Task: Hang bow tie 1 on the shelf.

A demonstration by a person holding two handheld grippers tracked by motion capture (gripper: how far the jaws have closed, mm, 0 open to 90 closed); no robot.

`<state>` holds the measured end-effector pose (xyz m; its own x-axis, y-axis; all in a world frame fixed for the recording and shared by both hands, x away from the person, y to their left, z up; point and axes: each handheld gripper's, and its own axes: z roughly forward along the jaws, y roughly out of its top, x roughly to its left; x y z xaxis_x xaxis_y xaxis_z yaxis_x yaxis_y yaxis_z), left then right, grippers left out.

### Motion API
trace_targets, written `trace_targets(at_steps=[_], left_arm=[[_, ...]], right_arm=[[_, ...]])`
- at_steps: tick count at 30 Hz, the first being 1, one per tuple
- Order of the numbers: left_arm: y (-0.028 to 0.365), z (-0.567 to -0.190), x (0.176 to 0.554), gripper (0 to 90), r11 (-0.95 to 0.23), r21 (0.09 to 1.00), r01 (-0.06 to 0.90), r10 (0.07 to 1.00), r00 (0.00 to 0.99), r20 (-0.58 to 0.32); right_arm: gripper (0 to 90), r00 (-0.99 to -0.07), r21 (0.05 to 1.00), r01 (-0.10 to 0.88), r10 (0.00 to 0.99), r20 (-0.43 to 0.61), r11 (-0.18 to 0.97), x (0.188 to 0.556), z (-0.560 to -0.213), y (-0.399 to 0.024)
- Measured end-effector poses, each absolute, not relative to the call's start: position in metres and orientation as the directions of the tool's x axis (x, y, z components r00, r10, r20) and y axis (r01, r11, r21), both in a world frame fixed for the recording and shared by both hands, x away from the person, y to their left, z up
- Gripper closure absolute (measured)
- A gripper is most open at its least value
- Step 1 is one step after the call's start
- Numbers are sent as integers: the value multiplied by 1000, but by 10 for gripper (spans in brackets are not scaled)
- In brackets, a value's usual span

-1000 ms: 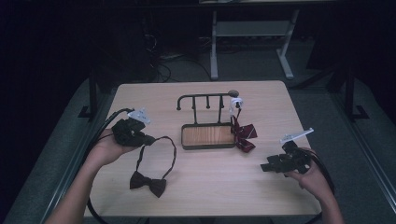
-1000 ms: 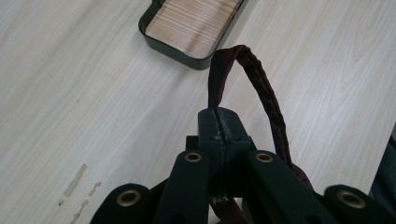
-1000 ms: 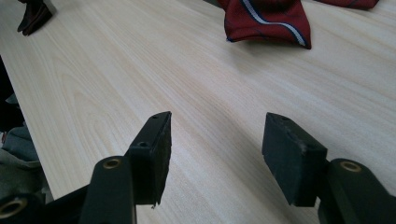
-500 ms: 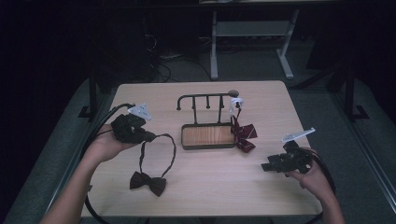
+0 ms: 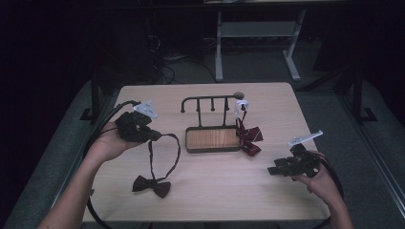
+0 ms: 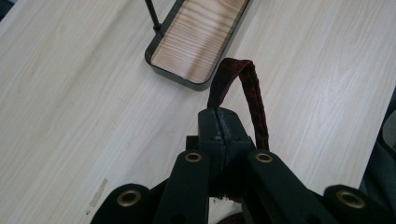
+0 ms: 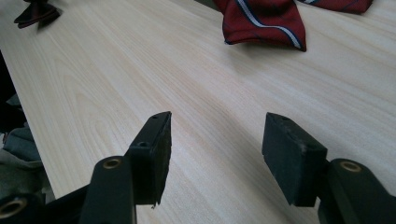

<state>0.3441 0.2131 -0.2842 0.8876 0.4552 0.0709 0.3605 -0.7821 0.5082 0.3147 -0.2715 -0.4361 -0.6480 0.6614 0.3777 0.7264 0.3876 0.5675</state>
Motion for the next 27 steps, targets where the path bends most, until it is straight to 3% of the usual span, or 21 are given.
trace_targets(at_steps=[27], left_arm=[[189,-253,377,897,-785,513,346,456,884,102]], right_arm=[[423,-650,568,726,658,381,389,315,-438,-272]])
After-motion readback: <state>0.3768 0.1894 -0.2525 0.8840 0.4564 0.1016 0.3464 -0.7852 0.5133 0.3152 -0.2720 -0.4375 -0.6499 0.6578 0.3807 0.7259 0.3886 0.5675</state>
